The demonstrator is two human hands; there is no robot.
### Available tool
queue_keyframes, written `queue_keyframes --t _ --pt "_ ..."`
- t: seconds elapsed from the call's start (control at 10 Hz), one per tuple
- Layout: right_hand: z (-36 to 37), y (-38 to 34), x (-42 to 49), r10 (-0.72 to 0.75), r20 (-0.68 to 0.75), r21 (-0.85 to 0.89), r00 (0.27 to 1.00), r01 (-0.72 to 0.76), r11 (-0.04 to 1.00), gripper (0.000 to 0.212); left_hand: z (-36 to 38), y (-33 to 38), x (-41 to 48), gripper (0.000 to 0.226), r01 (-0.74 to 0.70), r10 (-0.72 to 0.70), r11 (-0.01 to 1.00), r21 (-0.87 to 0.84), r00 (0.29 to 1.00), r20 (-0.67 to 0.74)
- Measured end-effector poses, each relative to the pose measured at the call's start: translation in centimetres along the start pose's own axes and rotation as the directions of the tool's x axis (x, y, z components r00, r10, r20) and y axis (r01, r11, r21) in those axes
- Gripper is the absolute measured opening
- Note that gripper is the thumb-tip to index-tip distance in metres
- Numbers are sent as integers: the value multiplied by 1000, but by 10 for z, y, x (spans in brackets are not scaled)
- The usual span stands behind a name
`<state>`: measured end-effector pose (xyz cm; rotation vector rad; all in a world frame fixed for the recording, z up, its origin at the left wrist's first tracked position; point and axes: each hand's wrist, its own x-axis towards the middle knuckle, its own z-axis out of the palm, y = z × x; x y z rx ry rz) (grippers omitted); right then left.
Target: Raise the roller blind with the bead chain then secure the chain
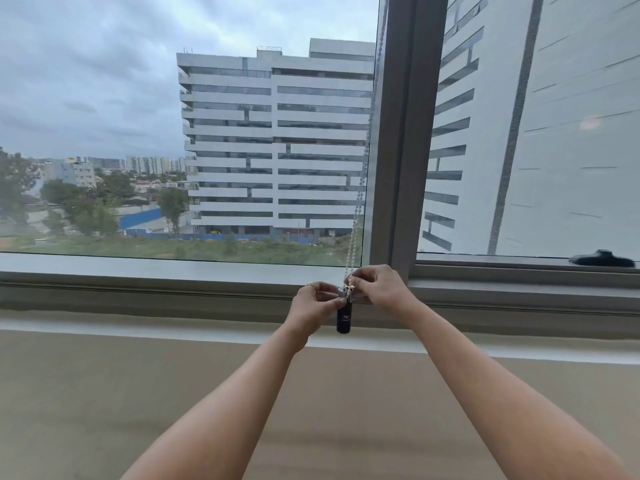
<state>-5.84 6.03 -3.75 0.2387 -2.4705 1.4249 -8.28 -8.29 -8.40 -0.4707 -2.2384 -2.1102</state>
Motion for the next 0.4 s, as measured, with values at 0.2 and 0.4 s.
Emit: queue_keyframes --t 0.2,0.4 --pt "-30 -20 -14 16 33 -313 999 -5 950 23 6 41 -10 24 -66 68 977 205 998 -3" --pt "-67 -65 -21 102 35 -697 994 -49 715 21 9 105 -12 26 -173 189 891 419 982 3"
